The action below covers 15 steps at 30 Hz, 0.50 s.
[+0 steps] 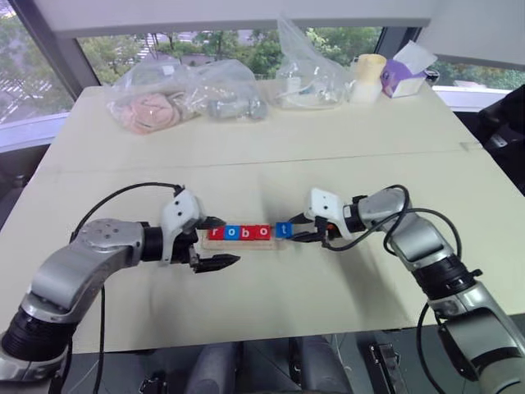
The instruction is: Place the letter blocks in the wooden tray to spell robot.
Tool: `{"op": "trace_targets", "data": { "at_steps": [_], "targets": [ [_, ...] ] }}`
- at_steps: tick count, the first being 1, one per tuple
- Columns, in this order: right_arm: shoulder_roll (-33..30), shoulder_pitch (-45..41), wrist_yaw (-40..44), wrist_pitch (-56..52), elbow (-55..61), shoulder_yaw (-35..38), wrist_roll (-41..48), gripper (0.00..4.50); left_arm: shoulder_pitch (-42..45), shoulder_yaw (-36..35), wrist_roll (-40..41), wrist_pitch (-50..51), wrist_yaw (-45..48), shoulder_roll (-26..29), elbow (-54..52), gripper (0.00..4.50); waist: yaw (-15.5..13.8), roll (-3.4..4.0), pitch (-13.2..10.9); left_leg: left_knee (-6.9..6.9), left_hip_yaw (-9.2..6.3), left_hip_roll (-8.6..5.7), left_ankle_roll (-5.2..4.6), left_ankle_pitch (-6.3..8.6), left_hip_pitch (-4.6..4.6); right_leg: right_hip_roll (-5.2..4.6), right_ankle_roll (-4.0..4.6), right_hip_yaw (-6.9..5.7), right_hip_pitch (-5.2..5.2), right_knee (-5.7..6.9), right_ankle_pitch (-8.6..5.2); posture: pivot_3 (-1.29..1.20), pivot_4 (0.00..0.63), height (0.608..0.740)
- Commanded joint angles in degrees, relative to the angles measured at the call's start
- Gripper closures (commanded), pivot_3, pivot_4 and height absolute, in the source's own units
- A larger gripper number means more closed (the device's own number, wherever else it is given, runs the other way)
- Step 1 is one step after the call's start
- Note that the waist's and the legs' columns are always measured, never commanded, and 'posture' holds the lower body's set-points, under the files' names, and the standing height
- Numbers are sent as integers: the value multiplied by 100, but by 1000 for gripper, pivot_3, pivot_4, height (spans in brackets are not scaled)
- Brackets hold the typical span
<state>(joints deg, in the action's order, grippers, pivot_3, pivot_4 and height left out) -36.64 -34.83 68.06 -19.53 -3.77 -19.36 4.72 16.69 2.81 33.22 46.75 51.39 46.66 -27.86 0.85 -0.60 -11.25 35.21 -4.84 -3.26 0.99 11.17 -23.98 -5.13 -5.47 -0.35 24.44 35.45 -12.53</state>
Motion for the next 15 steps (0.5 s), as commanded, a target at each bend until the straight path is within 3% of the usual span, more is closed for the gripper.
{"op": "trace_targets", "data": {
  "at_steps": [1, 15],
  "targets": [
    [38, -16, -23, 30, 70, 37, -17, 3419, 103, -7, 73, 64, -44, -15, -160, 0, 1, 0, 0, 0, 1, 0, 0, 0, 0, 0, 0, 0, 0, 0, 0, 0, 150, 740],
    [352, -273, 29, 62, -307, -243, -245, 3419, -212, -156, 5, -202, 0, 40, -30, 0, -8, -1, 1, 1, 0, 0, 0, 0, 1, 0, 1, 1, -2, 0, 0, 0, 150, 740]
  ]
}}
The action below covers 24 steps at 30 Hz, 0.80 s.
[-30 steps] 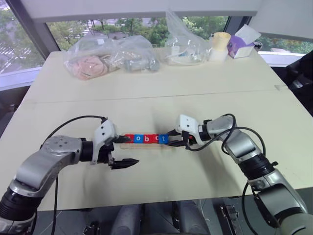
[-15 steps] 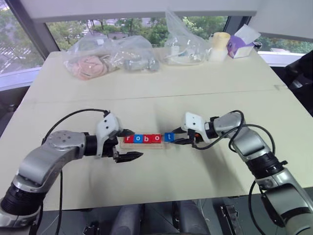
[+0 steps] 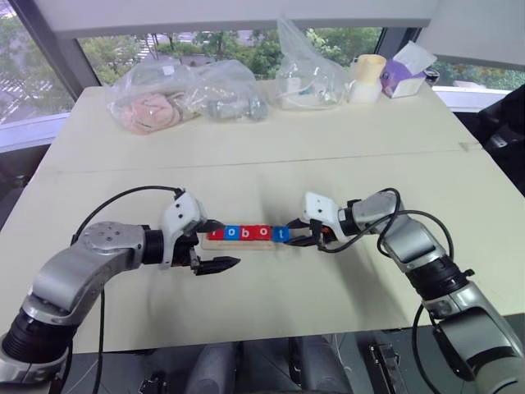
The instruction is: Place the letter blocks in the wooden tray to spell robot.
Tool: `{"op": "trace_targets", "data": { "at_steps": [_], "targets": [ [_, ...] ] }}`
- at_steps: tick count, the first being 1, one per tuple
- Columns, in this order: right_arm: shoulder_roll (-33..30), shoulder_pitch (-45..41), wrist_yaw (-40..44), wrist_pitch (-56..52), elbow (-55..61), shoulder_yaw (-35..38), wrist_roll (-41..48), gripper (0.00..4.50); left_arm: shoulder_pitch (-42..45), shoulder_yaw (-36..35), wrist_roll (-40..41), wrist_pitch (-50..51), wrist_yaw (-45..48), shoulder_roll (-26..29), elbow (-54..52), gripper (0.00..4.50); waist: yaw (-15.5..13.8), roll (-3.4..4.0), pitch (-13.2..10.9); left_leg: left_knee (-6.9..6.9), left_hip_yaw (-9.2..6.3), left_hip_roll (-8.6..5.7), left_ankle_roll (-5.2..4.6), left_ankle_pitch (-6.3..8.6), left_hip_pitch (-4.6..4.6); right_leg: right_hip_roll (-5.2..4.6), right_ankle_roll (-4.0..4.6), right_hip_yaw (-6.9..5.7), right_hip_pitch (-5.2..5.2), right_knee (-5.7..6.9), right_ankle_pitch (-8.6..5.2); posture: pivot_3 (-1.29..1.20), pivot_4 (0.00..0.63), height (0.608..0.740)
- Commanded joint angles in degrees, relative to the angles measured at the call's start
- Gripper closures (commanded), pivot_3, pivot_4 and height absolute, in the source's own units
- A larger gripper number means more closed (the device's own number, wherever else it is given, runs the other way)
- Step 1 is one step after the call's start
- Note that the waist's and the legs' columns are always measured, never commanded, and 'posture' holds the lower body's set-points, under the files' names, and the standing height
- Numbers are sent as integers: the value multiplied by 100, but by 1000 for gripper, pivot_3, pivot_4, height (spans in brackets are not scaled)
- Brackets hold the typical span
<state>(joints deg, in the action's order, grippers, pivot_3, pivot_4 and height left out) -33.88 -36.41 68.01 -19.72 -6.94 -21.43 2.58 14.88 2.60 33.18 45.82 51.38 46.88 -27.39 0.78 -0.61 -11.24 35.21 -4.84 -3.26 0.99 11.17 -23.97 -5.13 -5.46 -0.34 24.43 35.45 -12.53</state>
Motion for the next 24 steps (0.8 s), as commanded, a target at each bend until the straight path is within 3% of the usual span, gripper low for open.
{"op": "trace_targets", "data": {
  "at_steps": [1, 16, 21, 24],
  "targets": [
    [99, -128, 41, 81, -3, -47, -37, 3419, -45, -132, 1, -121, -9, 7, -75, 0, 0, 0, 0, 0, 0, 0, 0, 0, 0, 0, 0, 0, 0, 0, 0, 0, 150, 740],
    [353, -203, 19, -329, 48, -9, 55, 3419, -346, -41, -247, -533, -34, -94, 117, 0, 6, 0, 0, -2, 0, 0, 0, 0, 4, 1, 0, 1, 0, 1, 0, 0, 150, 740],
    [455, -199, -186, -288, 97, 91, 51, 962, -306, -22, -289, -548, -16, -106, 136, 0, 3, 0, 0, -3, 0, 0, 0, 0, 3, 1, 0, 1, 0, 2, 0, 0, 150, 740],
    [475, -256, -356, -329, 193, 344, 182, 962, -287, -43, -271, -522, -14, -90, 120, 0, -9, 0, 0, -2, 0, 0, 0, 0, 3, 1, 0, 2, 0, 2, 0, 0, 150, 740]
  ]
}}
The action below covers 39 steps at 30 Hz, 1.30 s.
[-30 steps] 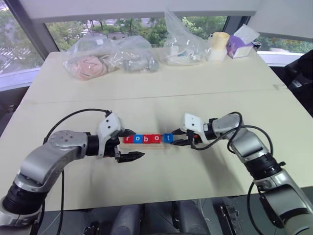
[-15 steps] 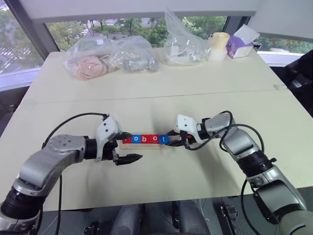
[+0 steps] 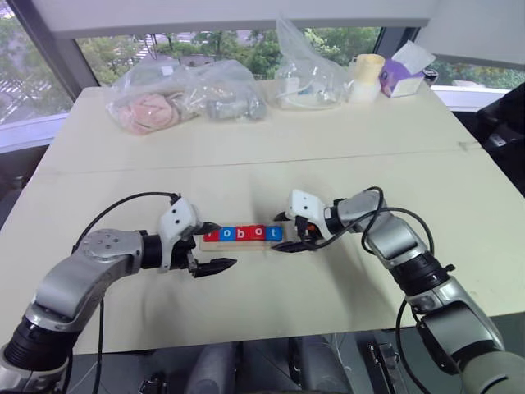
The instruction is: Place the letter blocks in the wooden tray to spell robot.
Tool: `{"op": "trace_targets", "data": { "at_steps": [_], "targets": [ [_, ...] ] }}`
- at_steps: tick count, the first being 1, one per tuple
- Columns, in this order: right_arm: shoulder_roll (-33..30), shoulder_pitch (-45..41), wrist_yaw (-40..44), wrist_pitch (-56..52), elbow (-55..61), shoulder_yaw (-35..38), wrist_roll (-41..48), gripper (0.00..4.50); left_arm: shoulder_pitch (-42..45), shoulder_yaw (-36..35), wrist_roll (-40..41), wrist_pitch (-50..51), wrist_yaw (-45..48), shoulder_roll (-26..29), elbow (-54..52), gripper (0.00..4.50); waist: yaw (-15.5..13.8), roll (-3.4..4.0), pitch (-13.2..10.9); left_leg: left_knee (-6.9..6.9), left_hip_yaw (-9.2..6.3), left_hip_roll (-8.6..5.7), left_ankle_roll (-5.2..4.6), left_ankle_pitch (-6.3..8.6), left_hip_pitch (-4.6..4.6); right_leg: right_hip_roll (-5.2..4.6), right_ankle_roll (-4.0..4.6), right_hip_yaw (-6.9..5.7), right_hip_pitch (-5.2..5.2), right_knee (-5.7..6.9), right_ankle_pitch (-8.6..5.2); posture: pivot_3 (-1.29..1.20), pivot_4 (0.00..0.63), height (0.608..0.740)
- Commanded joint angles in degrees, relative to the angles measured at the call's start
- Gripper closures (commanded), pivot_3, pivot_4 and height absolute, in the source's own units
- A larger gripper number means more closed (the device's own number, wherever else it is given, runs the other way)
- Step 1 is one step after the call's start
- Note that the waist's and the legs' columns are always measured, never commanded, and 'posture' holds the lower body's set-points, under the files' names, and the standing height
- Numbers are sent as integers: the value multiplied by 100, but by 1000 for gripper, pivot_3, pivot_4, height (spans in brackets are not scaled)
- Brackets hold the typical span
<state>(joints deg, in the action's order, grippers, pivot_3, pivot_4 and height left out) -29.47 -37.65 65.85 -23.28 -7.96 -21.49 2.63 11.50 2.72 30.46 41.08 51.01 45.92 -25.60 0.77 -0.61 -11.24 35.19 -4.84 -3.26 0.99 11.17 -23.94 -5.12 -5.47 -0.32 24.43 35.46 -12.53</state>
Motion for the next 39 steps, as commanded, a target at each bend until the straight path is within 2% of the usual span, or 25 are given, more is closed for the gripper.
{"op": "trace_targets", "data": {
  "at_steps": [1, 16, 32, 39],
  "targets": [
    [33, -143, -191, -32, 327, 413, 214, 962, 53, -60, 1, -45, 22, 10, -58, 0, -12, 0, 0, 0, 0, 0, 0, 0, 0, 0, 0, 0, 0, 0, 0, 0, 150, 740],
    [-366, 748, -428, -592, 1600, 548, 419, 962, 191, -79, 72, 128, -9, 9, -101, 0, -3, 0, 0, 0, 0, 0, 0, 0, 0, 0, 0, 1, 0, 0, 0, 0, 150, 740],
    [-129, 397, -785, 218, 513, 309, -50, 962, 143, -109, 33, 134, -85, -97, -88, 0, -1, -1, 0, 0, 1, 0, 0, 0, 0, 0, 0, 1, 0, 0, 0, 0, 150, 740],
    [-140, 411, -642, 124, 719, 351, 60, 962, -28, -150, -3, -5, -62, -98, -48, 0, -8, -1, 0, 0, 0, 0, 0, 0, 0, 0, 0, 1, -1, 0, 0, 0, 150, 740]
  ]
}}
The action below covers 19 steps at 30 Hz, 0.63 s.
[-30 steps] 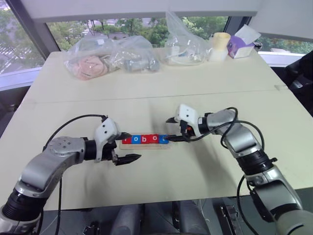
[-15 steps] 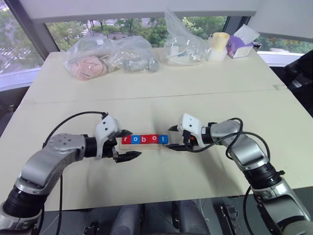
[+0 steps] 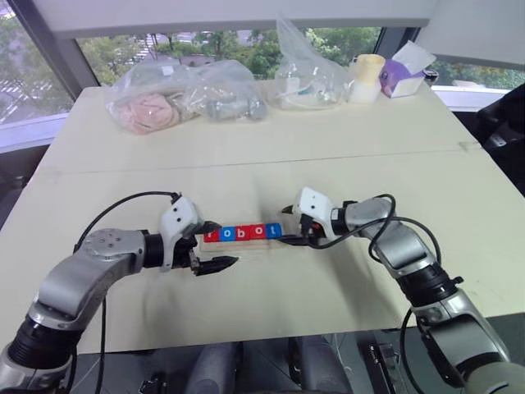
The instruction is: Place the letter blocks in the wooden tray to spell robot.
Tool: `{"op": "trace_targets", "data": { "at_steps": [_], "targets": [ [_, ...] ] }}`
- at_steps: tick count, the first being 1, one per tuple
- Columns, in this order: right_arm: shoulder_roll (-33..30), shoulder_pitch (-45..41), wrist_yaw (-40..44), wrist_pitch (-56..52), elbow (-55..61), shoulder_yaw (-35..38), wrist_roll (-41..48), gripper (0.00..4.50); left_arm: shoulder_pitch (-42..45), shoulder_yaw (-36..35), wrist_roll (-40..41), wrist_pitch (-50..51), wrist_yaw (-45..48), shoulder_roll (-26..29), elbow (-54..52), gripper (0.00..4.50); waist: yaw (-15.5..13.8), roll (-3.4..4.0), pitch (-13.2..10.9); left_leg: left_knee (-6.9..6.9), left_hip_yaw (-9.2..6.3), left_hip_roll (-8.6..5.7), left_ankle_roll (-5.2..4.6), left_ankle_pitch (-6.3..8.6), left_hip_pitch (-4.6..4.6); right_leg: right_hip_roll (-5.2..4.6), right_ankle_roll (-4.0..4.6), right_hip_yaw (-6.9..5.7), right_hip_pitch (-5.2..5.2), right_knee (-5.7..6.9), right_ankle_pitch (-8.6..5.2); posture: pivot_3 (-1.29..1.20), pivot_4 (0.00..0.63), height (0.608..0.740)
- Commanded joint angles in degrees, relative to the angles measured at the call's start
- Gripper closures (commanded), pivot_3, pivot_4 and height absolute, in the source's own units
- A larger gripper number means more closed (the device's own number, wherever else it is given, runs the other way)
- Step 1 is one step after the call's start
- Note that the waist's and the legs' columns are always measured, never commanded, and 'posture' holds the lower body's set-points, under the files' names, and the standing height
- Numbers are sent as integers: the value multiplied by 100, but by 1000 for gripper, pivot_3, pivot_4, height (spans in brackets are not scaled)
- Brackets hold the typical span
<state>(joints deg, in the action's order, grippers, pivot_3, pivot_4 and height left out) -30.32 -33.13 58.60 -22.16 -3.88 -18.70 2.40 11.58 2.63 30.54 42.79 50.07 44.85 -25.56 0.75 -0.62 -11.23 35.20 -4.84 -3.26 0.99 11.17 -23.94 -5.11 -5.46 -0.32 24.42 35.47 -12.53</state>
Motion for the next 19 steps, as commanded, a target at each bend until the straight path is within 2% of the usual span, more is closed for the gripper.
{"op": "trace_targets", "data": {
  "at_steps": [1, 5, 8, 11, 14, 17, 19],
  "targets": [
    [-83, -11, 100, -15, 364, 91, 97, 962, -61, -159, 1, -190, 35, 7, -50, 0, -8, 0, 0, 0, 0, 0, 0, 0, 0, 0, 0, 0, 0, 0, 0, 0, 150, 740],
    [-373, 160, 185, -226, 789, 293, 202, 962, -210, -391, 178, -236, 107, 14, -9, 0, -8, 0, 0, 0, 0, 0, 0, 0, 0, -1, 0, 0, 0, 0, 0, 0, 150, 740],
    [-687, 487, 338, -860, 1445, 764, 766, 962, -486, -727, 309, -96, 169, 202, -31, 0, -11, 0, 0, -1, -1, 0, 0, 0, -1, -2, 1, 1, 0, 0, -1, 0, 150, 740],
    [-943, 1022, 354, -1918, 2205, 1679, 1768, 962, -1032, -1483, 657, 77, 148, 289, -183, 0, -11, 0, 0, -2, -2, 2, -1, 1, -1, -4, 2, 1, 0, -1, -1, 0, 150, 740],
    [-1040, 1450, 193, -2853, 2798, 2361, 2598, 962, -1524, -1907, 765, 100, 159, 358, -304, 0, -13, 0, 1, -3, -2, 4, -1, 1, -1, -7, 2, 2, 2, -1, -2, 0, 150, 740],
    [-1100, 1652, -6, -3239, 3110, 2597, 2969, 962, -1673, -2000, 780, 49, 93, 339, -327, 0, -20, 0, 2, -3, -1, 4, 0, 2, 0, -22, 3, 1, -1, -4, -3, 0, 150, 740],
    [-1225, 2166, -236, -3405, 3404, 2705, 2979, 962, -1652, -2010, 724, -45, -102, 152, -176, 0, -38, 1, 3, -3, -1, 4, 0, 3, -2, -25, 3, -1, -2, -12, -3, 0, 150, 740]
  ]
}}
